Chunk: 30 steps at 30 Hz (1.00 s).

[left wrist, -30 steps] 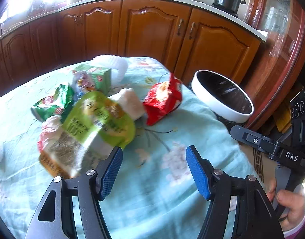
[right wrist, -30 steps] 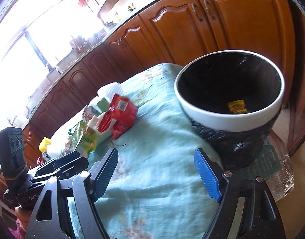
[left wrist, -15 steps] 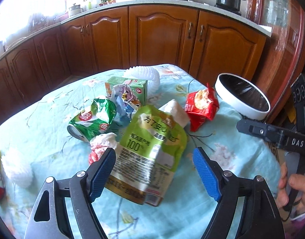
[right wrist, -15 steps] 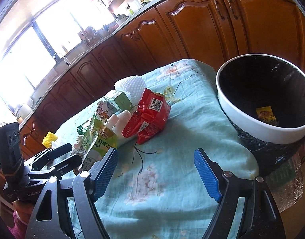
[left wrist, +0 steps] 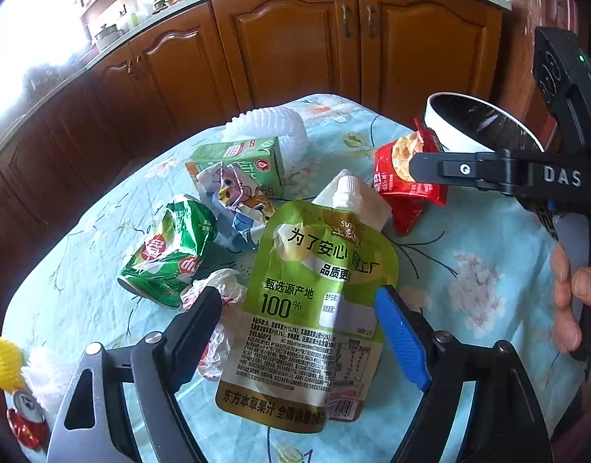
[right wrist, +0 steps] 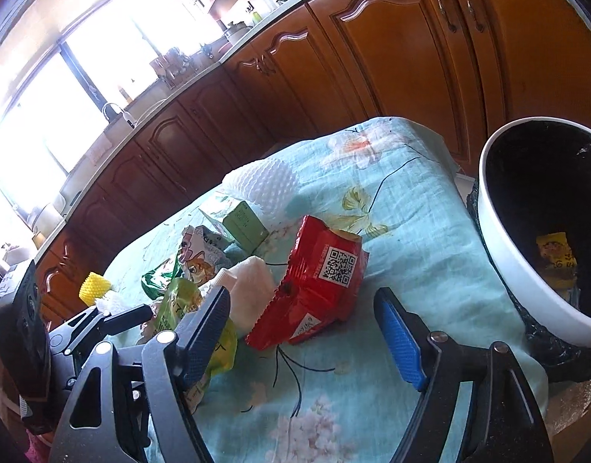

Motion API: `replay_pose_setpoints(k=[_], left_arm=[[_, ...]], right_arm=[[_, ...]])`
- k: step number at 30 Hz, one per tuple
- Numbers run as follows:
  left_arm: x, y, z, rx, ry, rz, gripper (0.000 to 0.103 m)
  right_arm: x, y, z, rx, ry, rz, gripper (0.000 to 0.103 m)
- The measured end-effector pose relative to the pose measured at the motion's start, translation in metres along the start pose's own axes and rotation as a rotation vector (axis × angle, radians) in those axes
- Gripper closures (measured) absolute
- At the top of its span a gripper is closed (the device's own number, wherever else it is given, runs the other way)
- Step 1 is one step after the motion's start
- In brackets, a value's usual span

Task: Collect trash
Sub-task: 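Grasp the green spout pouch with the left tool while the right tool grasps the red QR-code bag, then carry the pouch and bag over the white bin and open both tools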

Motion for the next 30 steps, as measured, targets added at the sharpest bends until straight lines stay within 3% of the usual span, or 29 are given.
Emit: replay_pose_setpoints(k=[1, 2, 6, 9, 19, 30], left_arm=[[-0.004, 0.001, -0.002, 0.003, -0.006, -0.020, 0.044], [-0.008, 0.003, -0.003, 0.007, -0.012, -0.043, 0.051], [-0.025, 0.008, -0.002, 0.008, 0.009, -0.085, 0.054], [-0.035, 0.013, -0.001, 0.019, 0.038, -0.071, 0.064], [-0.054, 0.024, 0.013, 0.026, 0.131, 0.038, 0.071], [-0.089, -0.002, 0.019, -0.010, 0.256, 0.128, 0.074]], right_arm=[[-0.002, 0.001, -0.001, 0.007, 0.004, -0.001, 0.060], [-0.003, 0.003, 0.000, 0.007, 0.005, -0.003, 0.060], [-0.008, 0.009, 0.012, -0.011, 0.009, 0.002, 0.064], [-0.011, 0.013, 0.025, -0.026, 0.003, -0.005, 0.064], [-0.028, 0.016, 0.080, -0.093, 0.014, -0.014, 0.065], [-0.068, 0.026, 0.122, -0.134, 0.068, -0.059, 0.065]])
Point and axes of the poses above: each gripper's, at about its wrist camera, not at the fingertips, and z roughly against the way its jaws point, x to its left, y to its underside, the point moved 9 cm from there along -z, roughly the way its jaws point, and after that the axes turned 13 degrees about z, right-handed, at the moved point
